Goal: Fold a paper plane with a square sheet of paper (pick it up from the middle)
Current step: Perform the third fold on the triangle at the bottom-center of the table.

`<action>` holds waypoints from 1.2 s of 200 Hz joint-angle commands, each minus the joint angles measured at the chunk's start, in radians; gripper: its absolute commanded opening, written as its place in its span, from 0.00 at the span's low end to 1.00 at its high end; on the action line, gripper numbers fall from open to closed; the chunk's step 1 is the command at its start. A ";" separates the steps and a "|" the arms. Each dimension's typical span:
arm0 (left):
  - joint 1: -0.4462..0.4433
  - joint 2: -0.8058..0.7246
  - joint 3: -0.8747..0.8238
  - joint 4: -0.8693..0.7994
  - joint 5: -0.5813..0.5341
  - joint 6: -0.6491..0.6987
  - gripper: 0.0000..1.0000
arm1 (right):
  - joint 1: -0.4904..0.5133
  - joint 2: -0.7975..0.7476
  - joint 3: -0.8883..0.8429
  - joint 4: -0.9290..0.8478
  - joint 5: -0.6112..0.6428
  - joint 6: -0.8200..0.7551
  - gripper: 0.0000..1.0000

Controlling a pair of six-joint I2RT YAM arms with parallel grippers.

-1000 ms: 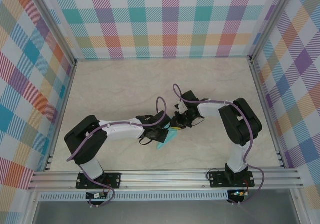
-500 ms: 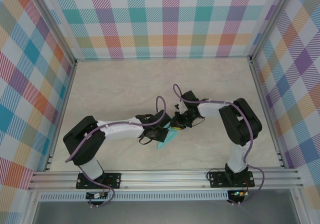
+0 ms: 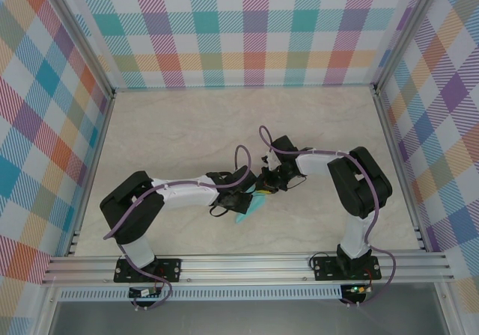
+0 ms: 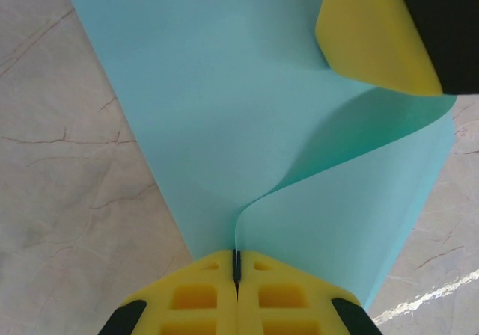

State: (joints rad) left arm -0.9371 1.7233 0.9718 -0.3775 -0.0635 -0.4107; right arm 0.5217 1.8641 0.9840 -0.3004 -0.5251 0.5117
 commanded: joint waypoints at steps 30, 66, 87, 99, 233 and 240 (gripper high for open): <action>0.014 -0.032 -0.003 0.050 0.026 0.000 0.01 | 0.001 0.038 -0.021 -0.055 0.074 -0.002 0.12; 0.014 -0.009 0.007 0.002 -0.018 -0.013 0.01 | 0.001 0.039 -0.021 -0.052 0.075 -0.001 0.12; 0.014 0.002 0.004 -0.013 -0.031 -0.025 0.00 | 0.001 0.041 -0.019 -0.053 0.074 0.000 0.12; 0.014 0.005 -0.001 -0.011 -0.038 -0.032 0.00 | 0.001 0.041 -0.018 -0.051 0.075 -0.001 0.12; 0.014 0.011 -0.030 0.021 0.018 -0.051 0.00 | 0.002 -0.216 -0.045 -0.051 0.121 0.054 0.18; 0.014 0.008 -0.031 0.024 0.020 -0.051 0.00 | 0.002 -0.248 -0.062 -0.043 0.125 0.067 0.19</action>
State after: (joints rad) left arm -0.9367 1.7306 0.9703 -0.3584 -0.0792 -0.4522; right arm 0.5247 1.7554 0.9562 -0.3275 -0.4507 0.5385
